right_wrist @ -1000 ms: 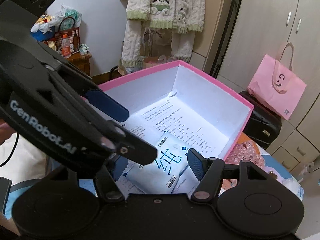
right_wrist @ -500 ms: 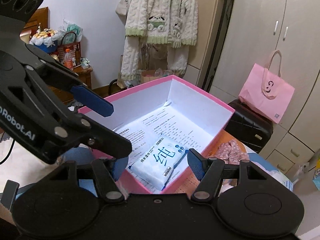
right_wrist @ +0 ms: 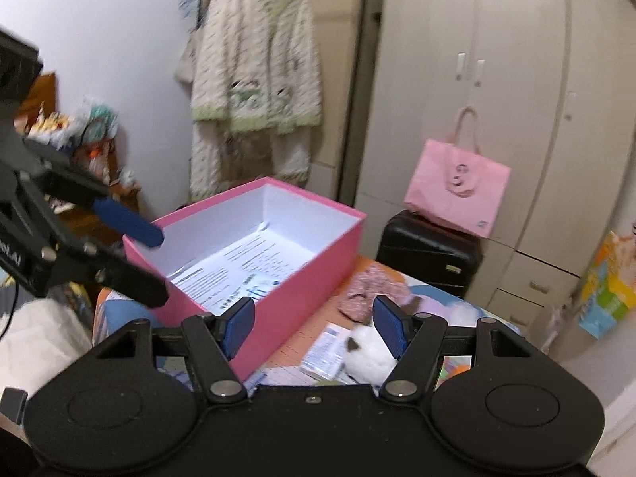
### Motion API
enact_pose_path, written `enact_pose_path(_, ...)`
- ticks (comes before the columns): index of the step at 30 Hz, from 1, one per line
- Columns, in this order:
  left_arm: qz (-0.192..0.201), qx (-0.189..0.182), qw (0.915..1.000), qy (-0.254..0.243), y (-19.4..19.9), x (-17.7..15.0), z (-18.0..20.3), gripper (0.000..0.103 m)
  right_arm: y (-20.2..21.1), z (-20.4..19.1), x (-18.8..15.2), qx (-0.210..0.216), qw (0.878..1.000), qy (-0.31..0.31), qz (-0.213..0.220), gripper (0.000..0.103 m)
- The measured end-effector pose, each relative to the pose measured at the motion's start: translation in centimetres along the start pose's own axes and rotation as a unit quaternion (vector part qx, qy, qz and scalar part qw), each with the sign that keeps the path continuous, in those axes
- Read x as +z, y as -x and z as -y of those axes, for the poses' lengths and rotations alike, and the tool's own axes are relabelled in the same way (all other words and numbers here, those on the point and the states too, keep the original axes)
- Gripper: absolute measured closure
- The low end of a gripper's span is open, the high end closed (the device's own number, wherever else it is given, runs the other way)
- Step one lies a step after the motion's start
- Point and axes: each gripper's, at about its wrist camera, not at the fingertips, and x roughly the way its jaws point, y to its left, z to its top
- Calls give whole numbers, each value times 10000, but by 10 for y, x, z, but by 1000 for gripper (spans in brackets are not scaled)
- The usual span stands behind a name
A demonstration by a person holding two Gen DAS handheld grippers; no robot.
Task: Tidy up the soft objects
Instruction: 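Lower the pack into the pink box and open the left tool, then reach the left tool to the green sponge while the right tool approaches the orange sponge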
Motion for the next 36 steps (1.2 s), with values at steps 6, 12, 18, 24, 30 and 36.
enact_pose_path(6,-88,-201,9994,-268,-20,-7,23,33,19,33,-21,-347,9986,-370,123,30)
enact_pose_path(12,-243,-331,9985,-356,-48,-9,36,33,17,59,-43,-489,9966,-655,138,30)
enact_pose_path(18,-448,-335,9974,-459,-80,-11,45,33,6,79,-68,-499,9953,-790,256,29)
enact_pose_path(24,-479,-228,9972,-533,-112,-16,53,34,-13,103,-90,-339,9932,-1051,377,29)
enact_pose_path(30,-456,-177,9979,-415,-137,-15,50,36,-48,116,-103,-402,9940,-996,189,29)
enact_pose_path(36,-389,-55,9986,-364,-157,-21,54,36,-74,134,-110,-372,9915,-1229,227,29)
